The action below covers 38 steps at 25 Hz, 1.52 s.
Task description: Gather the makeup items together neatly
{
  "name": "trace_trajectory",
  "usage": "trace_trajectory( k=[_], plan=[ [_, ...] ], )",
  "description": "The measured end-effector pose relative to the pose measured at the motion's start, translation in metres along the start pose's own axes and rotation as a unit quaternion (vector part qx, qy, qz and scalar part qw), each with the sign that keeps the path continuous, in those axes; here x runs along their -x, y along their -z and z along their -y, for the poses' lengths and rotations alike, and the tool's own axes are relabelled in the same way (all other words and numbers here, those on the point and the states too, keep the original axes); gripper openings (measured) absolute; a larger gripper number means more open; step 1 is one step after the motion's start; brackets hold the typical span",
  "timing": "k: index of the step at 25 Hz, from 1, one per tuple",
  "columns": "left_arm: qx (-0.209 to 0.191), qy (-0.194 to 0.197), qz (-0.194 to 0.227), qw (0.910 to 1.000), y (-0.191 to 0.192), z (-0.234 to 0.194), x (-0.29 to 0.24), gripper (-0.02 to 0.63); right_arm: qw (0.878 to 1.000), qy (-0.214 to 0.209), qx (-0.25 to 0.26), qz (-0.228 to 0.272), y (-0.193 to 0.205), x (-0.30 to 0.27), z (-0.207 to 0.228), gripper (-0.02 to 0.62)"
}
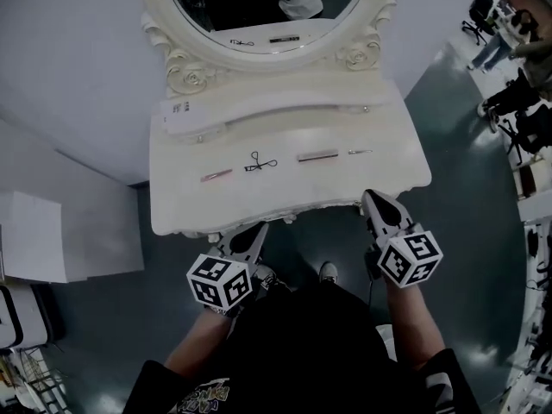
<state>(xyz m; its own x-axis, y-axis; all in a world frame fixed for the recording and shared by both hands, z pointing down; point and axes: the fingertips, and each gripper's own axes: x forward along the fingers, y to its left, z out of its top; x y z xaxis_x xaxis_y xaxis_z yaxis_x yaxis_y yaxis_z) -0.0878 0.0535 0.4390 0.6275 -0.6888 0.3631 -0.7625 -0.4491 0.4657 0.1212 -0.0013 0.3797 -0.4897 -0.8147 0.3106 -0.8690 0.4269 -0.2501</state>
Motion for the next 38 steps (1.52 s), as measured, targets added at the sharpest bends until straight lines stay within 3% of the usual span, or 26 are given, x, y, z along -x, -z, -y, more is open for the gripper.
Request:
trace_trajectory(
  k=[8,16,22,29,38],
  plan=[
    [0.011,-0.032,0.011,0.9994,0.014,0.056,-0.014,0.008,0.996,-0.088,-0.006,-0.03,0.025,0.033,-0.012,0.029],
    [0.001,-0.057,0.019,0.9982,0.041,0.106,-0.01,0.008,0.988,-0.146,-0.011,-0.041,0.041,0.067,-0.015,0.029],
    [0.014,-0.075,0.028,0.9967,0.061,0.133,-0.006,0.008,0.978,-0.195,0.007,-0.077,0.064,0.09,-0.03,0.029],
    [0.051,-0.091,0.04,0.9937,0.076,0.146,-0.002,0.008,0.971,-0.221,0.019,-0.095,0.074,0.108,-0.031,0.029],
    [0.036,-0.095,0.029,0.9944,0.083,0.161,-0.014,0.008,0.969,-0.228,0.009,-0.093,0.076,0.117,-0.017,0.029]
  ],
)
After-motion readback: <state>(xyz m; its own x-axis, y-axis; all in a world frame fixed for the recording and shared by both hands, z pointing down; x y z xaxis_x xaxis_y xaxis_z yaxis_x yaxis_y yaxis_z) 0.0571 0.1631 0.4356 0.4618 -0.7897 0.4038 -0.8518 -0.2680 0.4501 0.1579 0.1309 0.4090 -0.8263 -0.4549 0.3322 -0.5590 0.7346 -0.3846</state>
